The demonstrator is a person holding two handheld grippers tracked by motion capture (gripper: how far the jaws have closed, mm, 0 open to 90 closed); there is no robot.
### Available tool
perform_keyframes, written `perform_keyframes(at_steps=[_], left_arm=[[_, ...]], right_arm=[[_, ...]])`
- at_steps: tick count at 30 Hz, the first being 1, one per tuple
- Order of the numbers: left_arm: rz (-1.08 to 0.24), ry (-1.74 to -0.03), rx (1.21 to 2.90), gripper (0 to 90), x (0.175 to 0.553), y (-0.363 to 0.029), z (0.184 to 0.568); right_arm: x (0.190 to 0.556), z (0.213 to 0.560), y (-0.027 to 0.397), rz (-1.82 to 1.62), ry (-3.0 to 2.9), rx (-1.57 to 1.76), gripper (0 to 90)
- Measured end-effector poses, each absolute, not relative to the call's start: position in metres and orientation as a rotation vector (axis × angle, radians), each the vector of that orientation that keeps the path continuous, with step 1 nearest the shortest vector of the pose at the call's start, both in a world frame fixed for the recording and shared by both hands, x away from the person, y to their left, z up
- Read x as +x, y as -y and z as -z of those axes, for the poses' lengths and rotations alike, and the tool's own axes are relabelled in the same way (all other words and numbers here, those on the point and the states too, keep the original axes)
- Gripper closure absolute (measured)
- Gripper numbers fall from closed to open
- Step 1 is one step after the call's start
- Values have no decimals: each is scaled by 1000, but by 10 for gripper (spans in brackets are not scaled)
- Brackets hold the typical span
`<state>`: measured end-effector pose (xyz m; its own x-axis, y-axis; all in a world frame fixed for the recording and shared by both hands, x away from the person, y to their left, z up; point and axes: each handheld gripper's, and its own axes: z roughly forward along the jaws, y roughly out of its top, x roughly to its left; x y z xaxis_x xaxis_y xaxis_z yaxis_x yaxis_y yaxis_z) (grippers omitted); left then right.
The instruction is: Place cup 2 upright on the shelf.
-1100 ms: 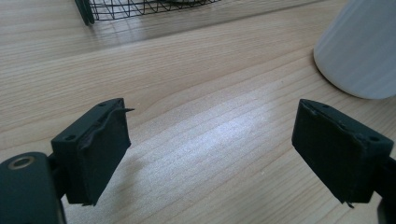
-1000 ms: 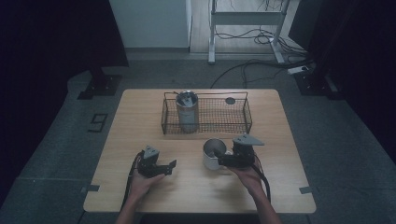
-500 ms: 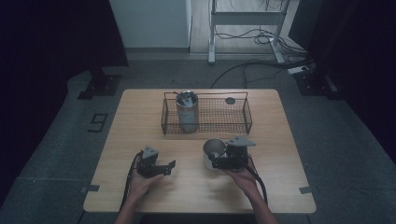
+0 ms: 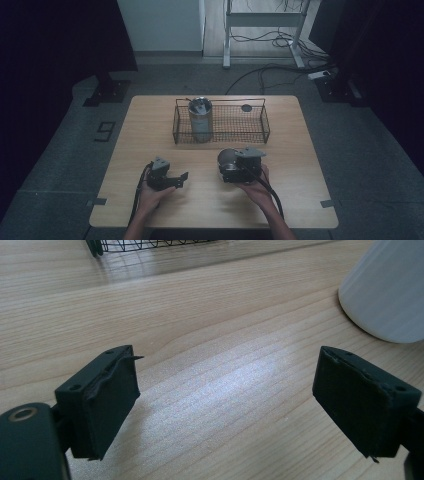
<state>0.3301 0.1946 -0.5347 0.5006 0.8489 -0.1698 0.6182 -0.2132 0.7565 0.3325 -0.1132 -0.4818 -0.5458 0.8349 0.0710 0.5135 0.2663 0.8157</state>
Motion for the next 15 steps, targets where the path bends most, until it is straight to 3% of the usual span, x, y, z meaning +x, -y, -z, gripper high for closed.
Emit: perform_keyframes(at_steps=[15], left_arm=[[-327,-1218,1941,111,331,-197,537]], right_arm=[[339,495,104,-1071,-2197,1208,62]])
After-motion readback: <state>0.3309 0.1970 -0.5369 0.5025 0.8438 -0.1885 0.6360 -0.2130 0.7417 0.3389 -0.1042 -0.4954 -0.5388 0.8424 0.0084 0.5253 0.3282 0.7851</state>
